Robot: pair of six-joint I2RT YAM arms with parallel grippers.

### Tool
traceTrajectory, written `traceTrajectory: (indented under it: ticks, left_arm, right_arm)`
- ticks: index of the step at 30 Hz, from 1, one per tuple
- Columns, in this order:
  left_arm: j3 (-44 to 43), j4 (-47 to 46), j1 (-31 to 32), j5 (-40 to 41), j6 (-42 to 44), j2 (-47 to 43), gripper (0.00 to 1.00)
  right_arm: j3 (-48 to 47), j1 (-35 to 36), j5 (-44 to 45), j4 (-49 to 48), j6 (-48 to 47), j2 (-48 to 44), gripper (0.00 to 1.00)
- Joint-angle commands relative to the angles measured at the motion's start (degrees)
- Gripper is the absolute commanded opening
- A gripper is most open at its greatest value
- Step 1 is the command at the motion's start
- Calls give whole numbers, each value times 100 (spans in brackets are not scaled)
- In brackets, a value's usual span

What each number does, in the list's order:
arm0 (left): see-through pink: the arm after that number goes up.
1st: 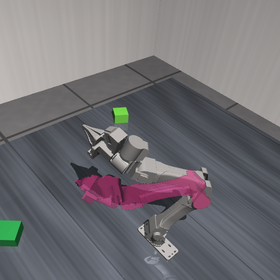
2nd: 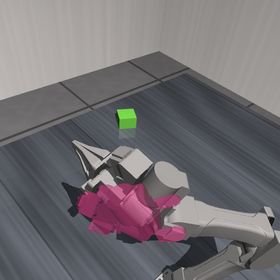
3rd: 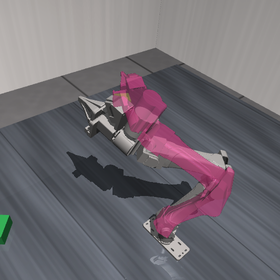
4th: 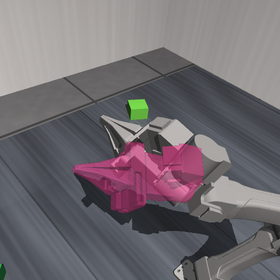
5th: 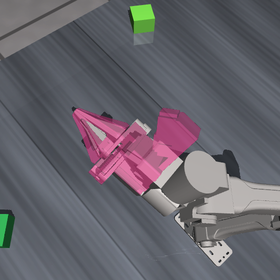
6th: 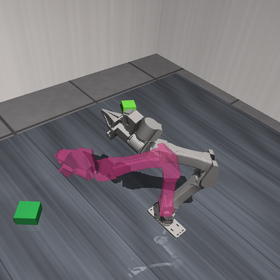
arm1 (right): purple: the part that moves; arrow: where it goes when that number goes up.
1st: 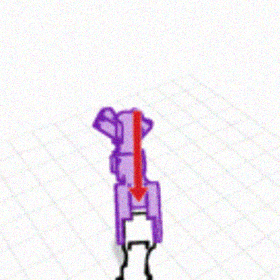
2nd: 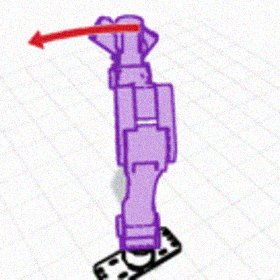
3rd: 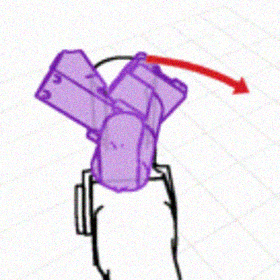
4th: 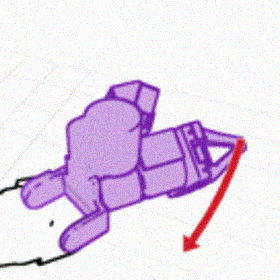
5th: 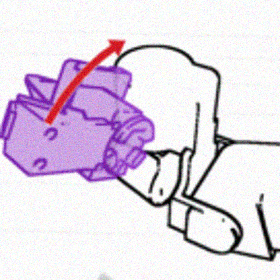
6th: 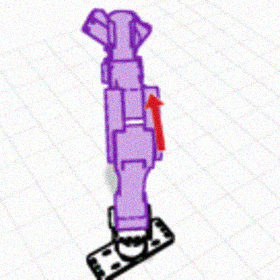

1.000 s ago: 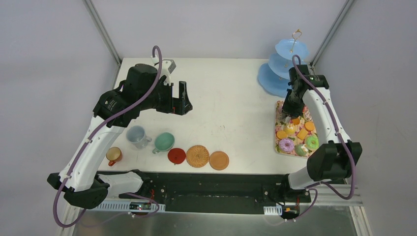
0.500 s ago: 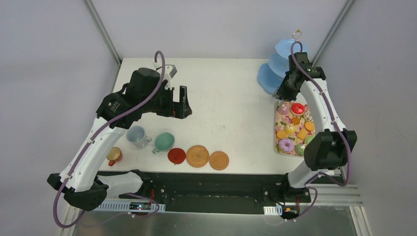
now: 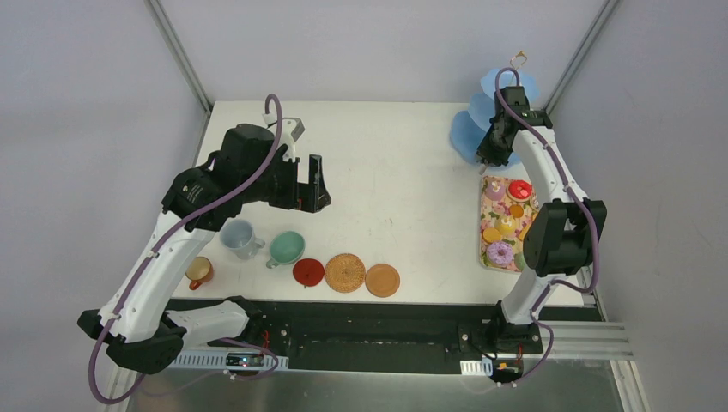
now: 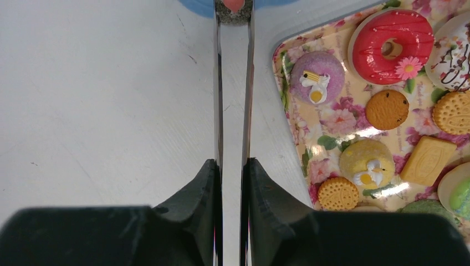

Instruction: Serve the afternoon tea

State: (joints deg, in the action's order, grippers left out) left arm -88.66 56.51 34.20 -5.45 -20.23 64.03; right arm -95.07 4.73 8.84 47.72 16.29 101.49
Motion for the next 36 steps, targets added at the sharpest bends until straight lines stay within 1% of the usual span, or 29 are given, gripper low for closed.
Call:
traceTrajectory:
  ticks: [1,8,11,22,25,32,36]
  left_arm:
    - [28,59,70,109,96,-169,99]
    - [83,109,70,166,155,-253,99]
    - [119,123,70,157,168,-268,99]
    - [61,104,70,199,207,-226,99]
    - [25,127,70,249,254,-229,99]
    - [-30,137,70,290,282,-192,99]
    - [-62,157,70,338,291,-195,99]
  right_arm:
    - [-226,-25,209,-432,202,118,18]
    - [-310,-12,314,-670,225,403,23]
    - [-423,15,199,-645,193,563,26]
    - [-674,107,386,-383,188,797,36]
    - [-702,122,322,-365,169,768,40]
    - [-691,133,249,-291,89,663,46]
    - [-720,134,268,-265,18,599,47]
